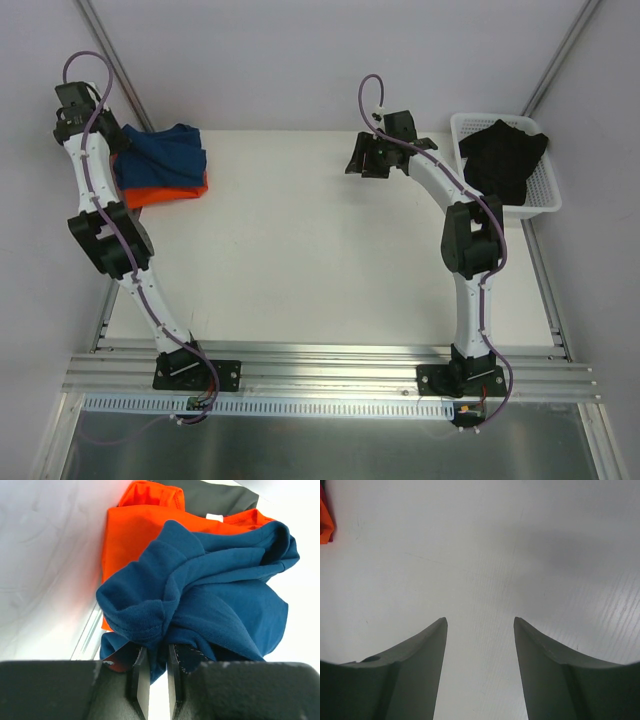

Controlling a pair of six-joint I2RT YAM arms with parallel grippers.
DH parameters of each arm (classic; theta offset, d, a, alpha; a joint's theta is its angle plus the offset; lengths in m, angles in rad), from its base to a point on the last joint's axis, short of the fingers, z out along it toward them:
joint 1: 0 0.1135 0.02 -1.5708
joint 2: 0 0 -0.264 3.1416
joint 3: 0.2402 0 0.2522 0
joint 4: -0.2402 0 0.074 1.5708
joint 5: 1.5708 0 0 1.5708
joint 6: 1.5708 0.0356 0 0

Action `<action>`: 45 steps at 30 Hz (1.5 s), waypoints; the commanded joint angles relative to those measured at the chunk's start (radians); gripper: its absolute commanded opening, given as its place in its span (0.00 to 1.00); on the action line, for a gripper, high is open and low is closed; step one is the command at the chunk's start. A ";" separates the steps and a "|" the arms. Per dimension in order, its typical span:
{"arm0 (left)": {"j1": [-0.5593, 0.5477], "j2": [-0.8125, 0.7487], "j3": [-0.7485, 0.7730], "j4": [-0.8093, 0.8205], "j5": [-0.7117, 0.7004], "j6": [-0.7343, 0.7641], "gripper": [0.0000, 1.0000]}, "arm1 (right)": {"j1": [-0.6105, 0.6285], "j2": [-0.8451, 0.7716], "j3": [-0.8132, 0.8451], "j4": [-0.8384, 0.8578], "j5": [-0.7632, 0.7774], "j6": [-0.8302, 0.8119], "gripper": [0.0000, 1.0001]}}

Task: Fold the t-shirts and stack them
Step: Put the neatly folded tshirt into the corner of the board with the left arm

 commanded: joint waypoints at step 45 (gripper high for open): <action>-0.102 -0.012 -0.037 0.087 -0.428 0.099 0.99 | 0.017 -0.081 -0.036 0.017 -0.025 0.002 0.60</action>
